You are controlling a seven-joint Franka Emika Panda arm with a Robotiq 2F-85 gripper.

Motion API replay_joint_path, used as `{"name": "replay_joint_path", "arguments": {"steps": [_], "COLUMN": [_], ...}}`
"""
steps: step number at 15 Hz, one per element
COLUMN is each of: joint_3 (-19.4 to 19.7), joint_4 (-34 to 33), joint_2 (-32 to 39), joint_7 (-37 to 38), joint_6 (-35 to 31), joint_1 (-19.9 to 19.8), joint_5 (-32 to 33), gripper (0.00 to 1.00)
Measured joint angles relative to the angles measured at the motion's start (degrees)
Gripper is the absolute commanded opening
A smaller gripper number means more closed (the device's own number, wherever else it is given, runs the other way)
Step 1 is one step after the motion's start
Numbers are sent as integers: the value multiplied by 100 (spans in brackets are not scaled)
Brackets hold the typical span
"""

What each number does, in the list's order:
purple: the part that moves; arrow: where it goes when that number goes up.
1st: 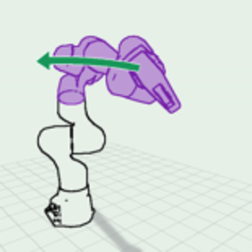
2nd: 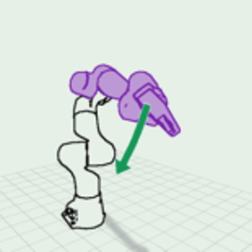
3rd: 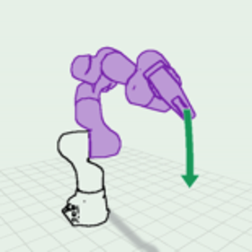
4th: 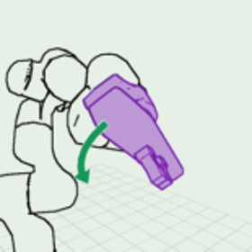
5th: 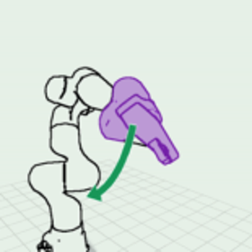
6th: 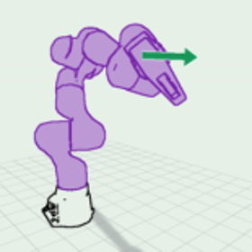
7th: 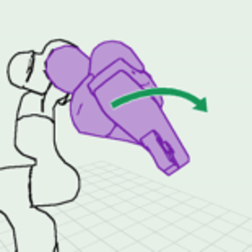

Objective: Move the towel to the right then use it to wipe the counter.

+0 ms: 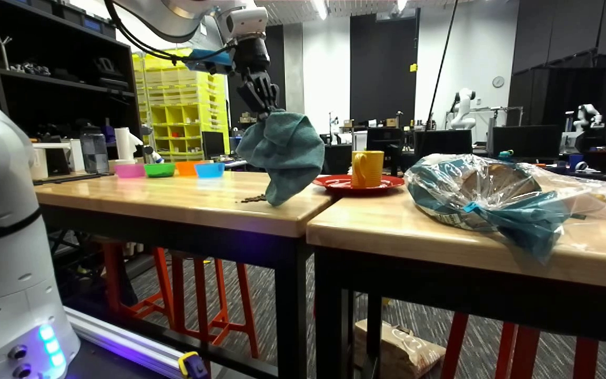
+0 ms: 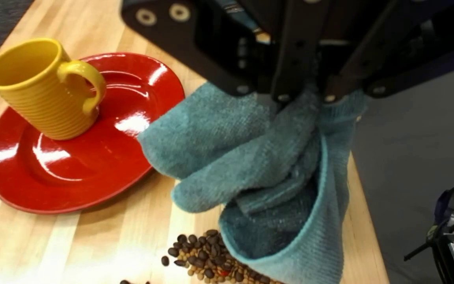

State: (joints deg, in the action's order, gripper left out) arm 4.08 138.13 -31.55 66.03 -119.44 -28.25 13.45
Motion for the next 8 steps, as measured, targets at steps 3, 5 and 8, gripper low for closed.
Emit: {"name": "replay_joint_path", "arguments": {"steps": [3,5,8], "joint_3": [31,74,161], "joint_4": [-29,-29,-29], "joint_2": [257,414,588], "joint_7": [88,107,107], "joint_6": [-99,-153,-216], "joint_1": [0,1,24], "joint_5": [49,66,66], "gripper": [2,33,50]}}
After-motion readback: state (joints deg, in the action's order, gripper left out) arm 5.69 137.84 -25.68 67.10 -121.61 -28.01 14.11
